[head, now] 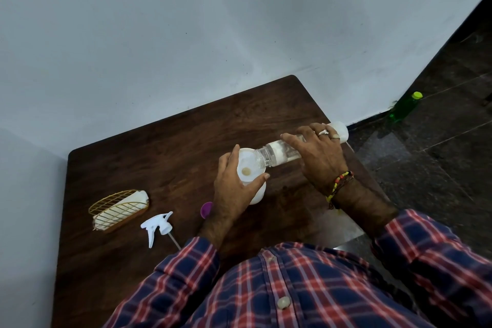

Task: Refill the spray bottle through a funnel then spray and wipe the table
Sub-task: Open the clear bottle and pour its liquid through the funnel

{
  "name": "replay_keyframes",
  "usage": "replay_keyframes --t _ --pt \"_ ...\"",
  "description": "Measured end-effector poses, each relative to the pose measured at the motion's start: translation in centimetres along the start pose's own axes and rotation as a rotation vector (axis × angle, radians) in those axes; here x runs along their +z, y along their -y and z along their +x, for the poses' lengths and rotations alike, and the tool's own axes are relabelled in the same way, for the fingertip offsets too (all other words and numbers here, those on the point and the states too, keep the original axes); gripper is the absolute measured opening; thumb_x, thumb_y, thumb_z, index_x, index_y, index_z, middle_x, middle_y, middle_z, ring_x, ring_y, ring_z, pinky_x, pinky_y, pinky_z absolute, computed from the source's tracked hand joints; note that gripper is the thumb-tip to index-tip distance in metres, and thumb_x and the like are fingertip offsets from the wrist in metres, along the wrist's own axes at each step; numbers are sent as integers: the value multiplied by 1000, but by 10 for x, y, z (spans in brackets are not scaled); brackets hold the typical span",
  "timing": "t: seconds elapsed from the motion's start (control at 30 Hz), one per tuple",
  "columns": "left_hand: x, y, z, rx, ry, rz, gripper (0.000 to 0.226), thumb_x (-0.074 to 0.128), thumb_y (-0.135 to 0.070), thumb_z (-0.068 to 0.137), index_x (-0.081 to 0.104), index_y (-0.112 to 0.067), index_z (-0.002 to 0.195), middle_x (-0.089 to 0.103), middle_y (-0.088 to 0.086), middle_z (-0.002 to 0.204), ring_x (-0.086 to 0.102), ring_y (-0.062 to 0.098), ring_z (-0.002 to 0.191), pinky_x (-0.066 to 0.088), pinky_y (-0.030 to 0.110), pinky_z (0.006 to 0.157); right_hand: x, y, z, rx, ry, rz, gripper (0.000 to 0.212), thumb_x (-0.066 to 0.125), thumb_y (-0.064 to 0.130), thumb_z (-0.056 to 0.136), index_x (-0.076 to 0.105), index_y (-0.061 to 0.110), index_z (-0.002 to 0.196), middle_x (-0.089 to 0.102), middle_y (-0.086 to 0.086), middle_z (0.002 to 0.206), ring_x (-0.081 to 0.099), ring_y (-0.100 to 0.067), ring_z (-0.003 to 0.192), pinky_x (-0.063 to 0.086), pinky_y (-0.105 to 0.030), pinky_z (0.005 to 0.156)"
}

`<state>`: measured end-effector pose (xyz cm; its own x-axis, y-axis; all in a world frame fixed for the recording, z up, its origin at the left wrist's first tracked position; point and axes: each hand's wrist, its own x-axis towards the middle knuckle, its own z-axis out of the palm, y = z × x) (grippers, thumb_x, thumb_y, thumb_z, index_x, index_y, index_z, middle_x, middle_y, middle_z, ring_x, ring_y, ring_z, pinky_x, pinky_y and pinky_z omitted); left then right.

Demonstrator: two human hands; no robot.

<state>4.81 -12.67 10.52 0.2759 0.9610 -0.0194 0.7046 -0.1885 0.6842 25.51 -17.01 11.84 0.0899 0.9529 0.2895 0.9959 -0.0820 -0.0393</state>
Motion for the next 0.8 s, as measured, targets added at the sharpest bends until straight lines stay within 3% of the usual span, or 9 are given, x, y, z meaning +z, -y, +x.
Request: replay_keyframes --t 0.8 --pt "-1 -1 0 7 0 -13 97 80 -50 72 31 -20 150 38 2 145 44 18 128 44 33 101 -1 1 2 -18 -3 -14 69 77 1 58 63 28 120 64 -8 109 58 -36 108 42 -55 99"
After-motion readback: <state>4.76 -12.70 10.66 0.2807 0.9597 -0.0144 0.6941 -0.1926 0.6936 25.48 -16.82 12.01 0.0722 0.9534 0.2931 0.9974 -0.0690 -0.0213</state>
